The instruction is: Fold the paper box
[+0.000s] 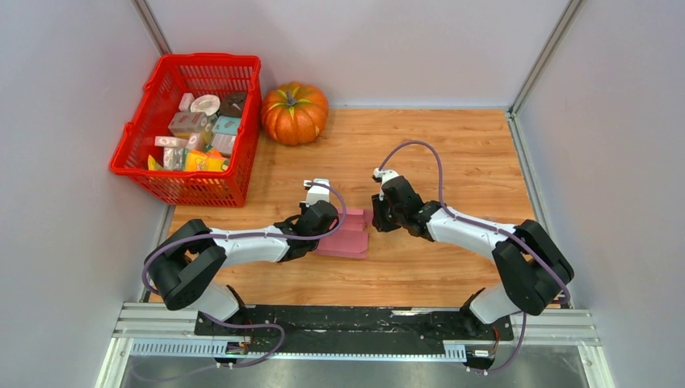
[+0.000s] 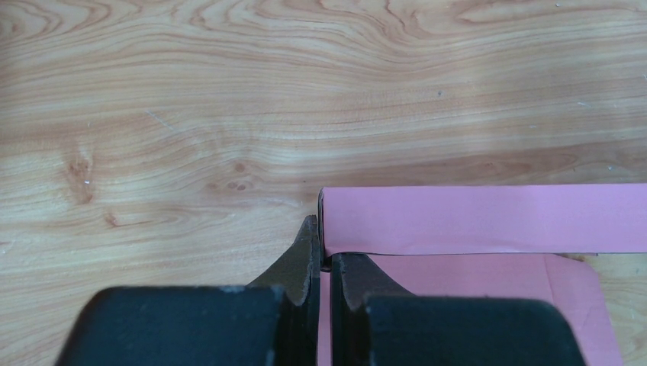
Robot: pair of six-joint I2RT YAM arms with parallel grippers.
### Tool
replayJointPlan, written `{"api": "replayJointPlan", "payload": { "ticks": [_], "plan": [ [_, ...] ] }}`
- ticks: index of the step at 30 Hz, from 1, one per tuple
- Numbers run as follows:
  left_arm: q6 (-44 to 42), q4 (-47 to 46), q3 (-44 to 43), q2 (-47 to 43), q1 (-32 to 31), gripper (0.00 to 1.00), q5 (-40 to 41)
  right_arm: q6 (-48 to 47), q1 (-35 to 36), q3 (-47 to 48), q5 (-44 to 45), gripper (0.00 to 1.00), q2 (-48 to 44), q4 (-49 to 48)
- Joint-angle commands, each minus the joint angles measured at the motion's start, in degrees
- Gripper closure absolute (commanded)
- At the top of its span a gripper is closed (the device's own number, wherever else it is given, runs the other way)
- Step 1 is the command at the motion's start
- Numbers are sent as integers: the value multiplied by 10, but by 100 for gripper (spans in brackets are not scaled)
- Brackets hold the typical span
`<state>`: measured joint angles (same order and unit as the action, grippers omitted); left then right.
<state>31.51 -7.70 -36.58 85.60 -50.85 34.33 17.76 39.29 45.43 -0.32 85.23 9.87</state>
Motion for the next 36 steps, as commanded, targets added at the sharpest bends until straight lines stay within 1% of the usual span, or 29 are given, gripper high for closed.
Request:
{"api": "replayJointPlan", "payload": {
  "ticks": [1, 4, 5, 6, 7, 8, 9, 11, 12, 15, 22, 25, 29, 31, 35, 36],
  "plan": [
    [-4, 10, 0, -3, 0, 100, -15, 8, 2, 28, 30, 85, 5, -16],
    [-2, 10, -4, 2, 0, 100, -16, 28, 7, 41, 14, 92, 3, -1],
    [-2, 10, -5, 4, 0, 100, -17, 51, 7, 47, 12, 92, 5, 9],
    [-2, 11, -8, 4, 0, 100, -17, 62, 8, 54, -19, 94, 7, 17],
    [-3, 11, -9, 5, 0, 100, -17, 80, 7, 67, -22, 97, 9, 25],
    [-5, 11, -10, 6, 0, 100, -17, 96, 6, 74, -22, 98, 11, 46],
    [-6, 14, -12, 6, 0, 100, -17, 134, 7, 81, -23, 99, 14, 58],
    [-7, 16, -15, 5, 0, 100, -15, 166, 7, 94, -36, 96, 18, 72],
    [-7, 15, -16, 5, 0, 100, -15, 201, 7, 97, -46, 96, 21, 74],
    [-6, 16, -17, 5, 0, 100, -15, 252, 8, 100, -54, 94, 29, 77],
    [-2, 17, -16, 3, -2, 100, -16, 355, 17, 82, -66, 93, 49, 38],
    [-1, 17, -13, -3, -4, 100, -14, 380, 25, 77, -52, 91, 40, 21],
    [0, 16, -14, -2, -6, 100, -12, 393, 33, 77, -43, 90, 35, -1],
    [1, 16, -14, -2, -7, 100, -13, 393, 42, 77, -28, 88, 38, -6],
    [0, 16, -12, -5, -9, 100, -10, 362, 60, 62, -23, 82, 59, -41],
    [0, 16, -11, -6, -8, 100, -9, 339, 59, 58, -34, 78, 61, -49]
  ]
}}
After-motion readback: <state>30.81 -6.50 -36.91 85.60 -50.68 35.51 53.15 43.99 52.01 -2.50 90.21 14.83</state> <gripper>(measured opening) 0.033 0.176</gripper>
